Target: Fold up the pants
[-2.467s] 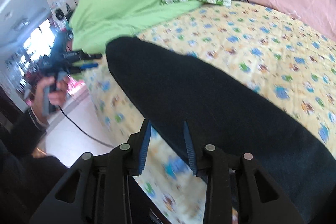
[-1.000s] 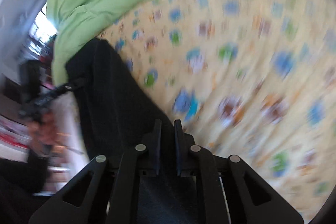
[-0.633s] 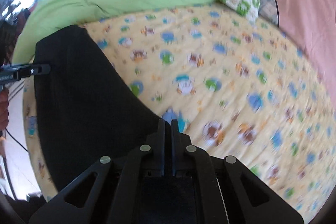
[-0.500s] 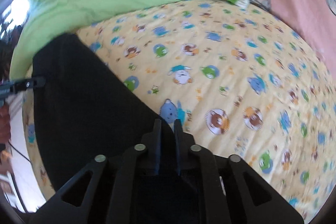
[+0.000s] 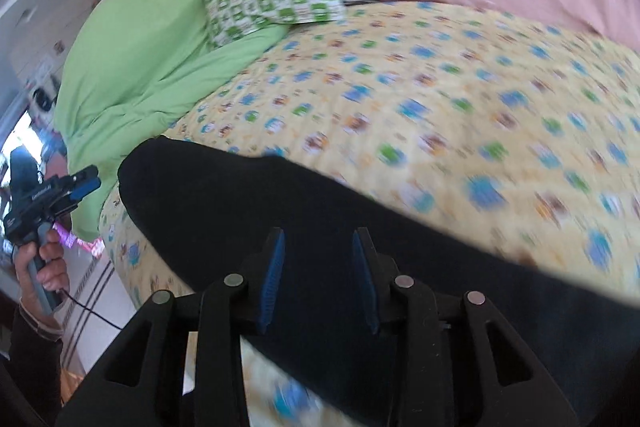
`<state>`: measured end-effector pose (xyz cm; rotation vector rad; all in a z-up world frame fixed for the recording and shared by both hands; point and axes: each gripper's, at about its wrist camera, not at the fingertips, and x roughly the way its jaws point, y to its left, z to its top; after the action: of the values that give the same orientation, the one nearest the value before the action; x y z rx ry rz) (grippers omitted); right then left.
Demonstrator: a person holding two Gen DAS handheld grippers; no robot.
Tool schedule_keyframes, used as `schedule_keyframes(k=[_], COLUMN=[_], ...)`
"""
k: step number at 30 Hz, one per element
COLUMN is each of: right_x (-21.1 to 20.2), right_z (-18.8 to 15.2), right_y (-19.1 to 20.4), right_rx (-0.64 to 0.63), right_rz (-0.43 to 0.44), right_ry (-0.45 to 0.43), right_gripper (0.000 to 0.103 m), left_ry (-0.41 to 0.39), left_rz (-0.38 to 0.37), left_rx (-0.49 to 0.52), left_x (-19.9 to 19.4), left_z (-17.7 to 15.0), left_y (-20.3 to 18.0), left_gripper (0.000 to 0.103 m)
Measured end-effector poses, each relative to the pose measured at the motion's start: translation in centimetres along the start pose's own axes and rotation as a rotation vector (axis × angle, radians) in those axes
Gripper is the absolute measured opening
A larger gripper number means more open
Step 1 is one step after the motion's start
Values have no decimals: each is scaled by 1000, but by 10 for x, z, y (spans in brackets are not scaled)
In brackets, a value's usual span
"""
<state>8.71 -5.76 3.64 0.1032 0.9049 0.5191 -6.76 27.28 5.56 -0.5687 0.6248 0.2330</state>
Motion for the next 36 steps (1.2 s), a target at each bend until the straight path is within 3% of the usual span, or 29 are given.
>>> schedule_keyframes(k=[12,19,26,30,36], right_x=[-80,-114,-141,-152,-157], right_z=[-68,-104,-133,-146,-159], right_y=[-52,-71,-91,-105,-126], right_rx=[168,271,383,458,590], right_rz=[-129,-199,-247,-280,-266], right_ry=[-73,-118,-159,-187,-217], right_gripper=[37,37,38,45,45], left_ry=[199,261,318,338,379], left_rz=[-205,-309,-387,-424,-455], left_rx=[240,348,429,471,555], left_x=[62,81,97,103,116], left_z=[-38,-55,-67,-72,-79], left_y=[-135,-202,-251,-276,-309], left_gripper=[60,63,67,70,71])
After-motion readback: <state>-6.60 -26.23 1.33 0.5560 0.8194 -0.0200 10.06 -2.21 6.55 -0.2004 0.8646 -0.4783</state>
